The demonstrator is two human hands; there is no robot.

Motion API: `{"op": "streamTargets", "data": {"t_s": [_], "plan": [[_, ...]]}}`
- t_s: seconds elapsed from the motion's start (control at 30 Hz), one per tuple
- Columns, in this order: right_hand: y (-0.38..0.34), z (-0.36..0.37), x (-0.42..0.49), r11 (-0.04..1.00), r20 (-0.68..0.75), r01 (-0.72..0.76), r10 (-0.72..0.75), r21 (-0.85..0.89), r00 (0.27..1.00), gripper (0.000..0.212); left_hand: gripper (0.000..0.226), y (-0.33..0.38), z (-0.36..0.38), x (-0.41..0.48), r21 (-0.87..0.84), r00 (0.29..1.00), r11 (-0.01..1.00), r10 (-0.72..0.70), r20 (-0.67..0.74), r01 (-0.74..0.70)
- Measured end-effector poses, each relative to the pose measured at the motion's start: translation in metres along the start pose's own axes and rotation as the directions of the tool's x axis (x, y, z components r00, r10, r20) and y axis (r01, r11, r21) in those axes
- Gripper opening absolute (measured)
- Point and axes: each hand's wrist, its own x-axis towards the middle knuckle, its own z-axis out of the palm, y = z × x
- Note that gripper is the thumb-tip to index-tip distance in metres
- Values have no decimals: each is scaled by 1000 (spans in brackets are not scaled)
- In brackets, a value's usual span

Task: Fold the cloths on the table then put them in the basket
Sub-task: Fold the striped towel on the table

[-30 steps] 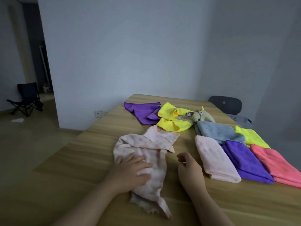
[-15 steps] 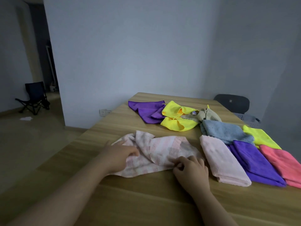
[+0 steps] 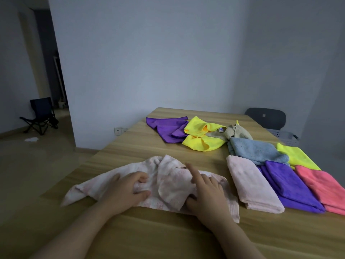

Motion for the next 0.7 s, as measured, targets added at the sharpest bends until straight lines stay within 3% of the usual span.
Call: {"op": "streamTargets", "data": {"t_s": [0.1,0.17,0.23,0.33,0.43,0.53,0.57,0.63,0.7], "plan": [[-6,-1,2,983,39,94,-89,-157,995,35,21,-6,-2,5,-38,996,997,-63,-65,61],[-14,-5,8,992,-34,92,-95,-85,995,28,5,-11,-5,8,46,990,995,-78,-114,84],[-25,-12,17,996,-154,59,-47,73,987,21,16,-15,-6,8,38,976,993,-98,-192,107],[-28,-26,47,930,-249,-145,237,337,939,13,35,-20,-7,7,-65,935,981,-194,-297,183],[-1,-49,78,768,-243,-386,560,511,792,20,37,-20,-7,6,-41,927,981,-192,-322,189],[21,-56,83,733,-194,-560,658,385,727,23,32,-19,-4,7,-27,933,990,-138,-331,137],[20,-53,79,751,-205,-580,651,316,731,33,31,-19,-3,7,-10,934,993,-118,-337,122],[4,-42,71,838,-263,-528,544,135,797,57,29,-18,-2,7,22,936,994,-90,-342,104],[-21,-22,65,915,-195,-402,392,-14,899,62,28,-16,-3,6,39,940,995,-75,-334,94]]}}
